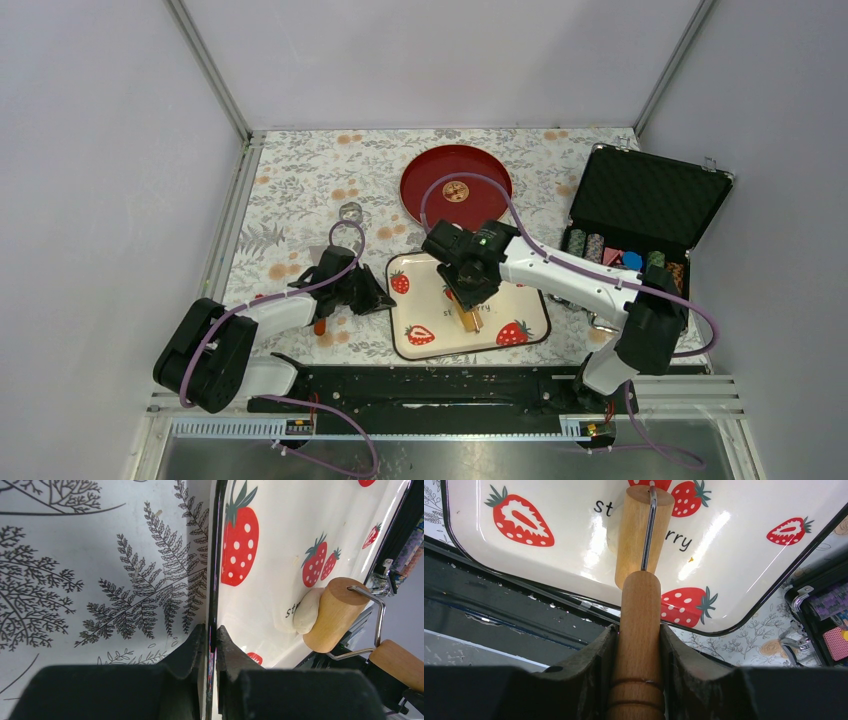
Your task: Roll out the dumpling wrappers from the dough
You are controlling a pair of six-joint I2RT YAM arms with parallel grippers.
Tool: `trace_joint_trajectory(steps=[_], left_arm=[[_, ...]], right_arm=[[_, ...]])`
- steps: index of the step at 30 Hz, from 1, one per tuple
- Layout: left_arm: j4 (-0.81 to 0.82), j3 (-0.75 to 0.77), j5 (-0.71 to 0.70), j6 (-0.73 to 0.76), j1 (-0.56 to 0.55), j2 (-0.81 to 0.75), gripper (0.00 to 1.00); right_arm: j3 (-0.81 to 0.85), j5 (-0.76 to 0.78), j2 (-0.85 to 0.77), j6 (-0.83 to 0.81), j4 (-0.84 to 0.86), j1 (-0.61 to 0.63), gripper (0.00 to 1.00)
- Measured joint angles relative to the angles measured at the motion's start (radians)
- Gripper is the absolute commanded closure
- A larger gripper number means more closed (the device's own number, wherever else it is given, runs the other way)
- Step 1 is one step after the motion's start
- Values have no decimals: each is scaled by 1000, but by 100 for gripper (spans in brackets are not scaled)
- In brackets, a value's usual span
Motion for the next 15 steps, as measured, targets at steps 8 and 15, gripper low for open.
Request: trace_joint_trajectory(steps=[8, 15], left_arm=[[0, 0, 0, 0, 0, 0, 100], [3, -2, 1, 0, 2, 0, 100]], right_arm=[[-16, 0, 2, 11, 16, 3, 100], [-26, -4, 2, 16, 30, 3, 100]])
